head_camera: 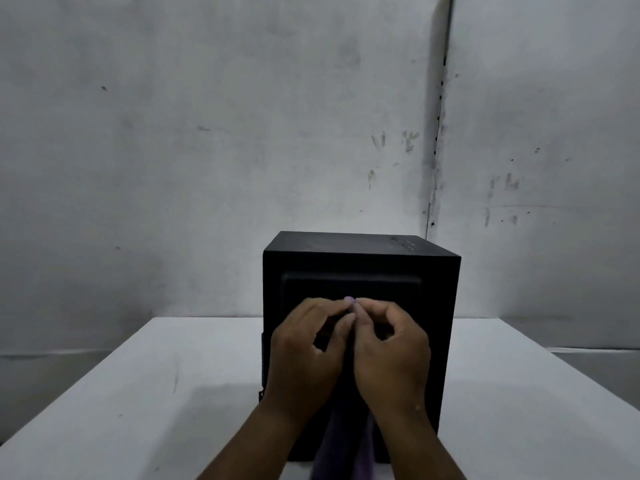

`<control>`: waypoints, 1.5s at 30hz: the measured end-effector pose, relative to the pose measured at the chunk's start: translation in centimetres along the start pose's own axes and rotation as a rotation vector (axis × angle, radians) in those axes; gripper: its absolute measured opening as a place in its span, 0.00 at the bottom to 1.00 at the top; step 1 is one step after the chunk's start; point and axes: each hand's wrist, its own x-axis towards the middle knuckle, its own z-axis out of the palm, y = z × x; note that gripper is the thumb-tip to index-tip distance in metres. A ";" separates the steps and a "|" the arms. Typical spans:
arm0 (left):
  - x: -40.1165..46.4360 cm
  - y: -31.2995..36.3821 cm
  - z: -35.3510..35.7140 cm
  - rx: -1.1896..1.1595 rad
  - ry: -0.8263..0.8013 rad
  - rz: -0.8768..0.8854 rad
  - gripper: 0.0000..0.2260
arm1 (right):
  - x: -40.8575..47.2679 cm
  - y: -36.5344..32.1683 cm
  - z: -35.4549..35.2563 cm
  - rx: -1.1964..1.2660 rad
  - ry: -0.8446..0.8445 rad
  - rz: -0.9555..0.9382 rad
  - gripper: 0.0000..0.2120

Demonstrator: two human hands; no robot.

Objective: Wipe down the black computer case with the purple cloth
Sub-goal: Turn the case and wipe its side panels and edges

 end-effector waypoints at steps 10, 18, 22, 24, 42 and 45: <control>2.8 3.5 -1.8 -0.528 0.020 -0.686 0.12 | 0.5 -2.2 1.4 0.159 -0.043 0.023 0.11; 3.6 5.4 -1.7 -0.634 0.238 -0.790 0.07 | 0.5 -3.1 1.7 0.075 -0.058 -0.186 0.12; 5.7 3.1 -4.0 -0.171 0.380 -0.369 0.08 | 2.2 -3.7 1.9 -0.322 -0.015 -0.528 0.14; 6.3 1.3 -4.6 0.028 0.384 -0.237 0.06 | 3.5 -4.2 2.2 -0.477 -0.011 -0.531 0.17; 3.0 -2.3 -4.1 0.132 0.353 -0.231 0.05 | 5.1 -1.6 4.1 -0.733 -0.049 -0.523 0.19; 0.9 -2.5 -3.5 0.127 0.354 -0.227 0.06 | 5.2 -1.5 4.1 -0.724 -0.033 -0.532 0.18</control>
